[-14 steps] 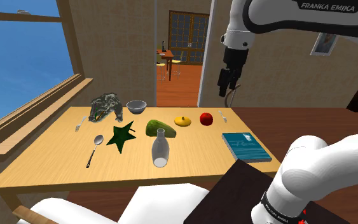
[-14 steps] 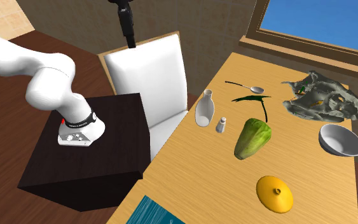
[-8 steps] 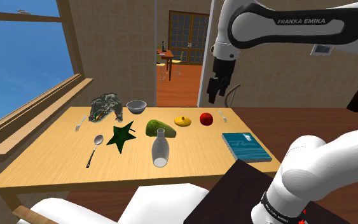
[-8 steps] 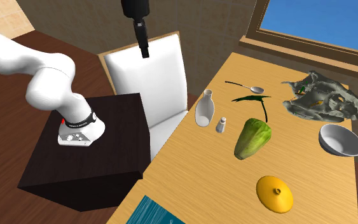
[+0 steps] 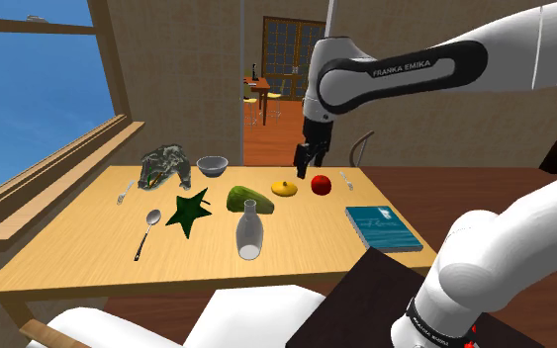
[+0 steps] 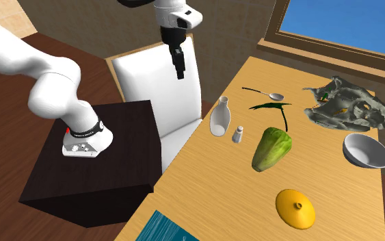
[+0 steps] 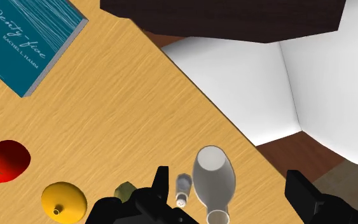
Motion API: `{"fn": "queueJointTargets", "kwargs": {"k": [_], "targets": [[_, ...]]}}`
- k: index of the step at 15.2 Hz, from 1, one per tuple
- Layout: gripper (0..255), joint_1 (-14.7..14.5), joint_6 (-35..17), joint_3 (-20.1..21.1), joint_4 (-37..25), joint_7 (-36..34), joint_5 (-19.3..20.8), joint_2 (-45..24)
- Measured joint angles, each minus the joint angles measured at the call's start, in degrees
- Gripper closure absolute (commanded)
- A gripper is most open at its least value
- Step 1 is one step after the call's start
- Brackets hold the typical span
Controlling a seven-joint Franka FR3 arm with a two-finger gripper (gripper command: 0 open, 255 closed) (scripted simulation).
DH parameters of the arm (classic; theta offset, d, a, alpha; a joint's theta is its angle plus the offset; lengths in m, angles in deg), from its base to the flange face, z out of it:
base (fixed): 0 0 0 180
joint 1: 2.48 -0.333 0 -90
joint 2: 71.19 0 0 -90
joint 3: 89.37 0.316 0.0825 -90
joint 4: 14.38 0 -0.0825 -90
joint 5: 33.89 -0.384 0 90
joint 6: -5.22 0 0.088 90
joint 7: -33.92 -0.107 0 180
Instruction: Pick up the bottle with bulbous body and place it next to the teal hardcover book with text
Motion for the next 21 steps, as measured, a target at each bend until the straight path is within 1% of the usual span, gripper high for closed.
{"fn": "queueJointTargets", "kwargs": {"k": [8,14,20,21], "targets": [[0,-0.44,-14.35,-0.07,-2.39,0.25,-0.93,-15.40],[0,-0.98,-23.16,0.36,-7.04,0.12,-1.82,-27.88],[0,-1.42,-29.29,0.87,-15.00,0.12,-2.54,-40.95],[0,-1.42,-29.81,0.90,-15.85,0.14,-2.59,-42.26]]}}
